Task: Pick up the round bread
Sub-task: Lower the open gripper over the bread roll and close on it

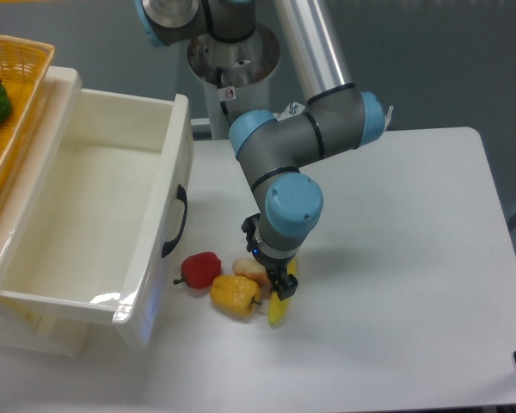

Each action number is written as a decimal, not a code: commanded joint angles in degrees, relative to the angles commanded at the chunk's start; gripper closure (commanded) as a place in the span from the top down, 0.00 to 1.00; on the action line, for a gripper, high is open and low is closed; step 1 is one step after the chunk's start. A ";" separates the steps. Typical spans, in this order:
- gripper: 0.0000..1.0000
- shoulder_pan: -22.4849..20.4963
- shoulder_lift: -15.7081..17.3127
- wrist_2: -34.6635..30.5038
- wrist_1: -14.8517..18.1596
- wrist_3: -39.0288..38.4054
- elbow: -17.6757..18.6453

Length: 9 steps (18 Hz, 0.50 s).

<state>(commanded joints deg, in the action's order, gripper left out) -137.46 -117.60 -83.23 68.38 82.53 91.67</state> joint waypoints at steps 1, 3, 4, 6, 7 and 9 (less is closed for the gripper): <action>0.92 0.00 -0.09 0.00 0.00 -0.09 -0.09; 0.76 0.09 -0.09 0.09 0.00 0.08 -0.09; 0.68 0.00 -0.09 0.09 0.00 0.08 -0.17; 0.54 0.00 -0.09 0.09 0.09 -0.09 -0.35; 0.44 0.00 -0.09 0.09 0.09 -0.09 -0.35; 0.30 0.00 -0.09 0.00 0.26 -0.09 -0.44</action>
<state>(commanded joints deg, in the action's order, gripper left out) -137.46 -117.69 -83.23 68.64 82.44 91.23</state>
